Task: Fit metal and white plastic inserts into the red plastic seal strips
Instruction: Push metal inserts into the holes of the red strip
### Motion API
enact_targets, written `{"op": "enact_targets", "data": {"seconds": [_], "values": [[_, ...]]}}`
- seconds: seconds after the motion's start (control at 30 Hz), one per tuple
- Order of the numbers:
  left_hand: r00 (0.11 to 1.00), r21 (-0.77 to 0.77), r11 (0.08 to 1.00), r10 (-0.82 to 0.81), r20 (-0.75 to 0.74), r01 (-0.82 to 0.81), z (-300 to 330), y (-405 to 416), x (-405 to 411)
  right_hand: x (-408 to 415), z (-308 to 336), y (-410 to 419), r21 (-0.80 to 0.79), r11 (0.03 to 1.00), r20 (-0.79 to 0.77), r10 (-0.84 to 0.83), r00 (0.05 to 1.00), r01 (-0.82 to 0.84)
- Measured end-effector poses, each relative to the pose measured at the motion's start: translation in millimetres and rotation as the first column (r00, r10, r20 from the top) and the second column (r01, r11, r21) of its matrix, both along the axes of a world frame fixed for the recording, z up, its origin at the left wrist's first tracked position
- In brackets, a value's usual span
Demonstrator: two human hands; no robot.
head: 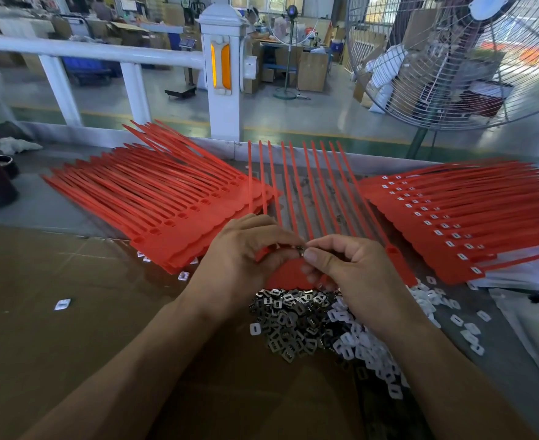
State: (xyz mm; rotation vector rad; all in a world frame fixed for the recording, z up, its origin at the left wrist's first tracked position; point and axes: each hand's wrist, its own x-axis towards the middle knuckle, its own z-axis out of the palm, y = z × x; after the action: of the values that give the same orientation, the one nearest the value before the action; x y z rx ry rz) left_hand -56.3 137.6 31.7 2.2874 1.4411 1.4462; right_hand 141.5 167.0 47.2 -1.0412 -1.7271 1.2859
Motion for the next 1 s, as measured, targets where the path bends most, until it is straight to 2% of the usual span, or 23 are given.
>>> {"op": "enact_targets", "data": {"seconds": [0.17, 0.27, 0.33, 0.4, 0.47, 0.57, 0.73, 1.0], "values": [[0.961, -0.174, 0.982, -0.021, 0.277, 0.071, 0, 0, 3, 2, -1, 0, 0.010, 1.000, 0.012, -0.001, 1.000, 0.001], [0.951, -0.205, 0.977, 0.018, 0.308, 0.048, 4, -2, 2, 2, -1, 0, 0.043, 0.999, 0.042, -0.034, 0.999, 0.032], [0.964, -0.214, 0.976, 0.096, 0.248, -0.042, 5, -2, -1, 2, -2, 1, 0.079, 0.993, 0.066, -0.091, 0.994, 0.086], [0.974, -0.190, 0.960, 0.219, 0.064, -0.204, 3, 0, -7, 2, -4, 2, 0.128, 0.979, 0.093, -0.169, 0.981, 0.157], [0.943, -0.155, 0.931, 0.317, -0.097, -0.329, 0, 2, -13, 4, -5, 3, 0.184, 0.960, 0.137, -0.239, 0.961, 0.213], [0.897, -0.171, 0.888, 0.391, -0.207, -0.426, -2, 4, -19, 5, -6, 5, 0.235, 0.941, 0.184, -0.290, 0.939, 0.244], [0.855, -0.224, 0.842, 0.414, -0.313, -0.490, -3, 10, -18, 4, -8, 7, 0.273, 0.933, 0.258, -0.306, 0.916, 0.235], [0.836, -0.244, 0.829, 0.394, -0.381, -0.502, -3, 18, -16, 3, -9, 7, 0.303, 0.932, 0.306, -0.294, 0.905, 0.199]]}}
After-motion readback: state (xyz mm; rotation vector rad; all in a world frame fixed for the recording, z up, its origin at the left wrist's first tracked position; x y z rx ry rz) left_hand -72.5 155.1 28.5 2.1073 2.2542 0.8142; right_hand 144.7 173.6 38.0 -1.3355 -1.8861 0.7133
